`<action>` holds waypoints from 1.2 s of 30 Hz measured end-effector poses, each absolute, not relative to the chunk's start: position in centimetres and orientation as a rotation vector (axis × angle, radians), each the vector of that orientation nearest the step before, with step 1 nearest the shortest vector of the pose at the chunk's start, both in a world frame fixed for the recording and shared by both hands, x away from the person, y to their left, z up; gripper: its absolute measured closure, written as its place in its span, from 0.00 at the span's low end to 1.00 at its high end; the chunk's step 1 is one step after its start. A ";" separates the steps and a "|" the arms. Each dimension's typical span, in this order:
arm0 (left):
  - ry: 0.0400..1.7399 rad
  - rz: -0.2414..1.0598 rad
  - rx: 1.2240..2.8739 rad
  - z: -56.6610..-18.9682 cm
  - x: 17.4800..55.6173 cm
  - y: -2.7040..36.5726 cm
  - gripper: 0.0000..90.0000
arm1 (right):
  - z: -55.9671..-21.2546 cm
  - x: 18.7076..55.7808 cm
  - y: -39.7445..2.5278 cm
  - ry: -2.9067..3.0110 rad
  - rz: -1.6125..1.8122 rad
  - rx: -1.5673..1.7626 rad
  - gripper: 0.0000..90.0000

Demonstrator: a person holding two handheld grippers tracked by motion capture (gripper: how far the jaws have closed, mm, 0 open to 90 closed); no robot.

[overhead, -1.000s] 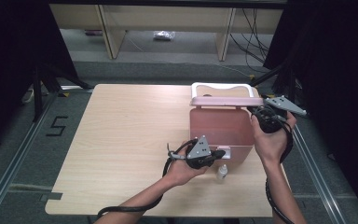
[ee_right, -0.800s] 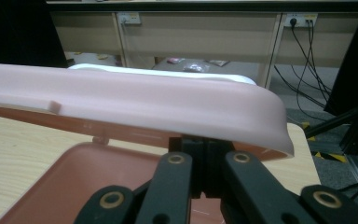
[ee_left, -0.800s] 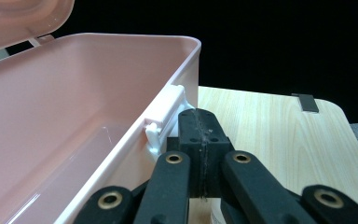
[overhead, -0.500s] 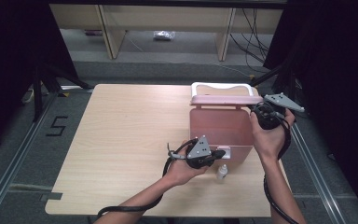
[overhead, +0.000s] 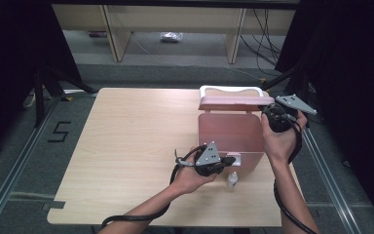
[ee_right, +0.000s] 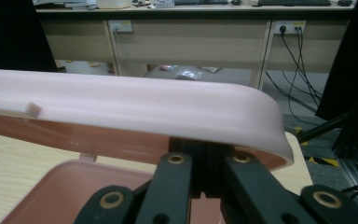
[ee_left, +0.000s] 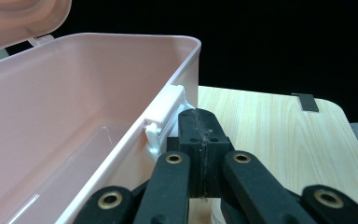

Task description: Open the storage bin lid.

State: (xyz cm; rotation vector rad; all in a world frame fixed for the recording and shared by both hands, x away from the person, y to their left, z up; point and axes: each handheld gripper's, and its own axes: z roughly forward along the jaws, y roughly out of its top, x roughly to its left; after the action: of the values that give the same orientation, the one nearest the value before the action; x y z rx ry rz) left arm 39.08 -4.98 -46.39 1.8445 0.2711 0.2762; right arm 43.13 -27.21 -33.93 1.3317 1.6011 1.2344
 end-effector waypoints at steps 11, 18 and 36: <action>0.270 0.276 1.848 -46.4 39.1 -5.0 1.00 | -33.6 43.9 -27.1 1.602 1.216 1.302 1.00; 0.270 0.279 1.847 -46.4 39.1 -5.0 1.00 | -33.6 44.3 -26.8 1.585 1.224 1.325 1.00; 0.267 0.281 1.847 -46.4 39.1 -5.0 1.00 | -33.4 45.2 -26.7 1.581 1.198 1.321 1.00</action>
State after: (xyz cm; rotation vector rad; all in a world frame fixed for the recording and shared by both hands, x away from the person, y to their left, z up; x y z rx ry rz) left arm 39.06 -4.99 -46.39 1.8469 0.2670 0.2808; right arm 45.18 -26.71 -33.42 1.3207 1.5813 1.1981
